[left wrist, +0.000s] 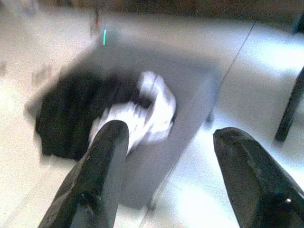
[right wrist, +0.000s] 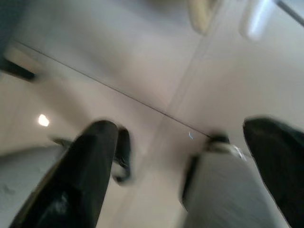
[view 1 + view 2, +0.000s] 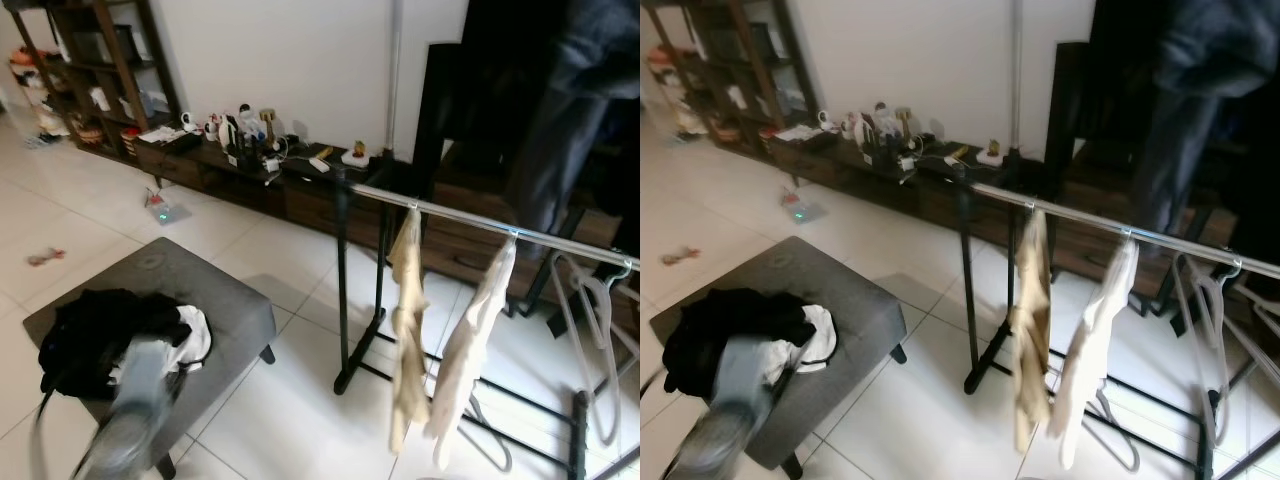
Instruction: Hang hanger
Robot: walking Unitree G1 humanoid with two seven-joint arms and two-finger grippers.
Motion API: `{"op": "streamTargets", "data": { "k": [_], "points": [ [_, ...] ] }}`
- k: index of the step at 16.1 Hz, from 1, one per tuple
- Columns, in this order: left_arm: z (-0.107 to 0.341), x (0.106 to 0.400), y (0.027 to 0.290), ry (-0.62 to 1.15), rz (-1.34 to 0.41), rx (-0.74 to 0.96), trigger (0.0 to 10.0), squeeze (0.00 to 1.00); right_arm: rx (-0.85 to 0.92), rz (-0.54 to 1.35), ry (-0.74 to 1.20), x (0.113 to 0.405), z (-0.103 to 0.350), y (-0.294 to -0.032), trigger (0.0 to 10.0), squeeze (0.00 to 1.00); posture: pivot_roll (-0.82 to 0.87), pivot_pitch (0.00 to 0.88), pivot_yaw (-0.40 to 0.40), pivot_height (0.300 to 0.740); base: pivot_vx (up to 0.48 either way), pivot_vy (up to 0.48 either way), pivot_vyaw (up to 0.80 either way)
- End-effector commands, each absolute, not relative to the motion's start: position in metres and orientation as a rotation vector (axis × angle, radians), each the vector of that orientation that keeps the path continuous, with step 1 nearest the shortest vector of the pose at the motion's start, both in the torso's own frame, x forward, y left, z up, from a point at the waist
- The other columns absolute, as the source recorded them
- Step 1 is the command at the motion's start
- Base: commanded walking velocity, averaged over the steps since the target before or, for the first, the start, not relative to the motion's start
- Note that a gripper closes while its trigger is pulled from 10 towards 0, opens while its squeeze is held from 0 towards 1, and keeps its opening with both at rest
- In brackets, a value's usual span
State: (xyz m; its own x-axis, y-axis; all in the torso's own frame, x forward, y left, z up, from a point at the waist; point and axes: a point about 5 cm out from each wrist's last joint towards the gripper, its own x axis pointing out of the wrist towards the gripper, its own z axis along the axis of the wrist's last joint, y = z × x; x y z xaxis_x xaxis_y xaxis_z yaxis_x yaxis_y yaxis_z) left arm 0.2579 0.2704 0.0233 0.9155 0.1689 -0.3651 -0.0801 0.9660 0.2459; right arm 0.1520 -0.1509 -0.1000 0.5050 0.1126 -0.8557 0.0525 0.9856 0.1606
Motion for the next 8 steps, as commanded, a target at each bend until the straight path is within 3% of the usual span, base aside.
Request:
{"op": "streamTargets", "data": {
  "k": [1,5,8],
  "points": [
    [0.011,0.258,0.262,0.452,0.084,0.237,10.0,0.00,0.176,-0.002,1.041,0.151,-0.100,-0.161,10.0,0.00,0.04,0.000,0.050,0.740,0.000,0.480,0.00],
    [-0.044,0.219,0.245,0.751,0.029,0.240,10.0,0.00,0.173,-0.006,1.019,0.158,-0.097,-0.165,10.0,0.00,0.03,0.000,0.033,0.740,0.000,0.480,0.00],
    [-0.057,0.207,0.242,0.814,0.111,0.170,10.0,0.00,0.158,0.006,1.002,0.164,-0.094,-0.165,10.0,0.00,0.04,0.000,0.018,0.740,0.000,0.480,0.00]
  ]
}}
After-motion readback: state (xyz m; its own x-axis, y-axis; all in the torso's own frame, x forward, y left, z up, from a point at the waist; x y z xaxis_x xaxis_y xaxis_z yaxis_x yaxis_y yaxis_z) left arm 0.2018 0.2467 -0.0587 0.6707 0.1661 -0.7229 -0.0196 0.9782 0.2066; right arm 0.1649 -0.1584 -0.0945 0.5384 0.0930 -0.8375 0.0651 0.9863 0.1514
